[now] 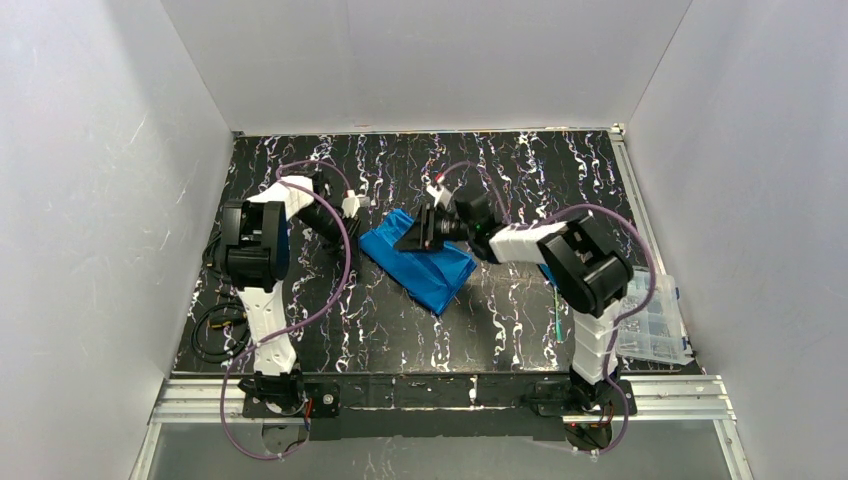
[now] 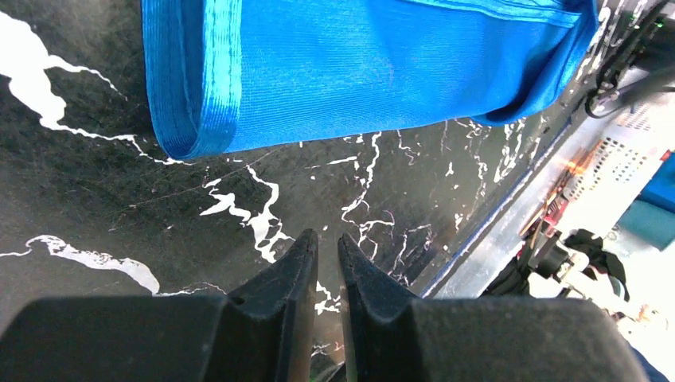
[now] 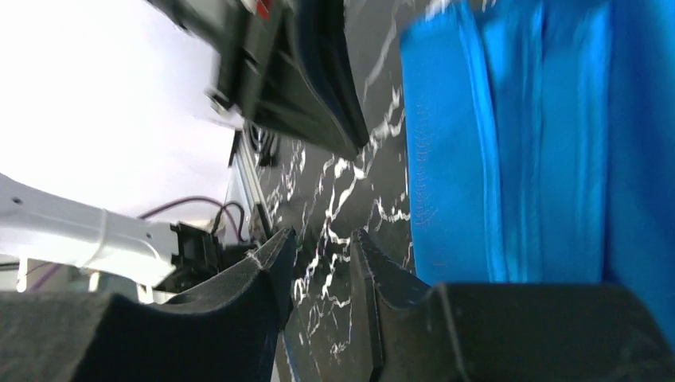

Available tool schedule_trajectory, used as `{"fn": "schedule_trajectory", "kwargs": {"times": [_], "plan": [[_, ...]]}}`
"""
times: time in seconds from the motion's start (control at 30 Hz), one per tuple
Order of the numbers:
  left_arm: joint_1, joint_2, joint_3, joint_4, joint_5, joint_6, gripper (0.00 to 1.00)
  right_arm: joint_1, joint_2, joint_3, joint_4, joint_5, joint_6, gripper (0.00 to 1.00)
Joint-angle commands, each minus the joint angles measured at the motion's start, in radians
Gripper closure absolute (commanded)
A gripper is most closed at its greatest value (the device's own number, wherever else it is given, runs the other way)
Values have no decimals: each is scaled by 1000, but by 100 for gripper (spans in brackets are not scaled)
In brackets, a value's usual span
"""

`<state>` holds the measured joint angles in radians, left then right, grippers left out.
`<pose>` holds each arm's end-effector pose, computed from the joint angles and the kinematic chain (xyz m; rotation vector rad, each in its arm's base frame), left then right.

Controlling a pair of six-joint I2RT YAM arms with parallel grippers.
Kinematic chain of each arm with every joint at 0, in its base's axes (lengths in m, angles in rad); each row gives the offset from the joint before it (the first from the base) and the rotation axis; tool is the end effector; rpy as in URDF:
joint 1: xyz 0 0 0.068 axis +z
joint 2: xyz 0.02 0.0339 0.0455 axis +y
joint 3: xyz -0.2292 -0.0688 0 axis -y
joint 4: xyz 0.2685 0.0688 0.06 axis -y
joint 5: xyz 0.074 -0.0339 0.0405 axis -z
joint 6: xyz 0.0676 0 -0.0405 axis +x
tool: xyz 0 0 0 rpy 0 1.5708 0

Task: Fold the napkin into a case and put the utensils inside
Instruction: Rotate the 2/3-rectangle-folded napkin at the center of the board.

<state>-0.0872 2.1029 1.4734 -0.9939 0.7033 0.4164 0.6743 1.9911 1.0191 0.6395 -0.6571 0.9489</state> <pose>0.3768 -0.0768 0.0760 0.6929 2.8054 -1.0583 0.3140 0.3038 0.0932 -0.2251 2.2210 1.6304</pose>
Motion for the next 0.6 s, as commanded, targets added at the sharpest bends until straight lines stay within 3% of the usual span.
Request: {"fn": "schedule_trajectory", "kwargs": {"times": [0.0,0.1,0.2,0.57], "plan": [[-17,-82,-54,86,-42,-52,85,-89,-109,94,-321,66,-235,59],[-38,-67,-37,118,-102,-87,85,-149,-151,138,-564,183,-405,59],[-42,-45,0,151,-160,-115,85,-208,-169,134,-687,274,-514,59],[-95,32,151,168,-263,-133,88,-242,-205,-90,-677,395,-509,65]]}}
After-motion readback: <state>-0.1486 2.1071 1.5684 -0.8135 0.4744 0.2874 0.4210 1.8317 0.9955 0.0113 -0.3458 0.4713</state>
